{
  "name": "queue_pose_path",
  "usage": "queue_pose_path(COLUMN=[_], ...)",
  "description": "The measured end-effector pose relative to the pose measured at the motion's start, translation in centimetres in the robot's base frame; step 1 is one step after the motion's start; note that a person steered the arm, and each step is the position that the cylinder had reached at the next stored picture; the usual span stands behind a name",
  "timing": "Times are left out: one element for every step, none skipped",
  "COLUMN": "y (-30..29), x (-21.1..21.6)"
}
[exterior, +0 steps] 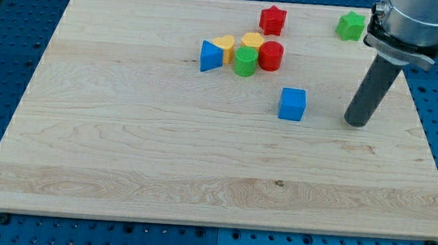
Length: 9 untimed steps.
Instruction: Push the blue cube into the green circle
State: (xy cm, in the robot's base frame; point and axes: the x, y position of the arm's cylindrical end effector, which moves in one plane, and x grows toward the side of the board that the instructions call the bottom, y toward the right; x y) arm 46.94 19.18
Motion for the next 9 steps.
queue_pose_path(y=[-3.1,-7.7,-11.1,-13.8,-14.0,-14.6,-17.1,-17.7,-17.8], x=[-0.1,-1.4,-2.8,-3.6,-3.2,0.0,-1.1,-4.7,-6.0])
